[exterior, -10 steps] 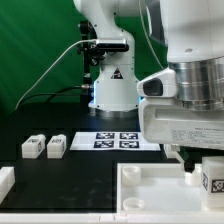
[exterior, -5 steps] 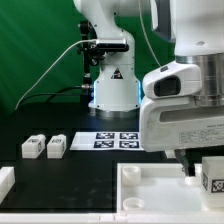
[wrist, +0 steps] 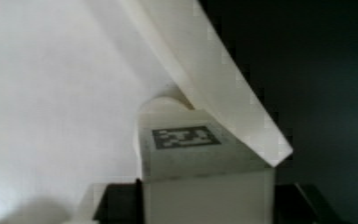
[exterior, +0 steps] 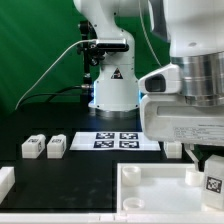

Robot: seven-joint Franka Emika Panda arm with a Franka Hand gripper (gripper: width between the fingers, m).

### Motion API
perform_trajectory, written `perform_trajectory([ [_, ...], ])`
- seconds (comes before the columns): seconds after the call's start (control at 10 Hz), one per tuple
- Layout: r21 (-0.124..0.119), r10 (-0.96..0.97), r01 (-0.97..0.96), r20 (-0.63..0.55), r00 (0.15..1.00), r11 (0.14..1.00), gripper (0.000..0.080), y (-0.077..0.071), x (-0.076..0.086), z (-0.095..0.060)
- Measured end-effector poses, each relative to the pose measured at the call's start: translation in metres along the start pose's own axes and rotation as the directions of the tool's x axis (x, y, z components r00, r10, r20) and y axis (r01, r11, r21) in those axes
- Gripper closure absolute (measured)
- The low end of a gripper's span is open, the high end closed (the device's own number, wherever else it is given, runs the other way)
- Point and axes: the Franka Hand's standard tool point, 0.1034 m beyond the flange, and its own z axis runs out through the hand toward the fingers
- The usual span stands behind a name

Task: Assemble one leg

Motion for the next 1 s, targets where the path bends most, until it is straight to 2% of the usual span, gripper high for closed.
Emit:
perform_trajectory([
  [0.1, 0.016, 0.172, -0.172, -0.002, 0.985, 0.985, 0.0488, 0.0003, -0.0005, 0.0013],
  [0.2, 0.036, 0.432, -0.432, 0.021, 0.902, 0.901, 0.0488, 0.0018, -0.0027, 0.0043],
  [0.4, 0.05, 0.58, -0.583, 0.056, 0.812, 0.811, 0.049, 0.0031, -0.0005, 0.0042],
  [0.7, 0.048, 0.582, -0.585, 0.056, 0.811, 0.81, 0.0492, 0.0027, -0.0022, 0.0047],
  [0.8, 0.046, 0.508, -0.51, 0.049, 0.86, 0.859, 0.0492, 0.003, -0.003, 0.0048],
  [0.9, 0.044, 0.401, -0.402, 0.037, 0.915, 0.914, 0.0407, 0.0027, -0.0035, 0.0059],
  [1.0, 0.044, 0.25, -0.252, 0.03, 0.968, 0.967, 0.0271, 0.0026, -0.0006, 0.0052],
])
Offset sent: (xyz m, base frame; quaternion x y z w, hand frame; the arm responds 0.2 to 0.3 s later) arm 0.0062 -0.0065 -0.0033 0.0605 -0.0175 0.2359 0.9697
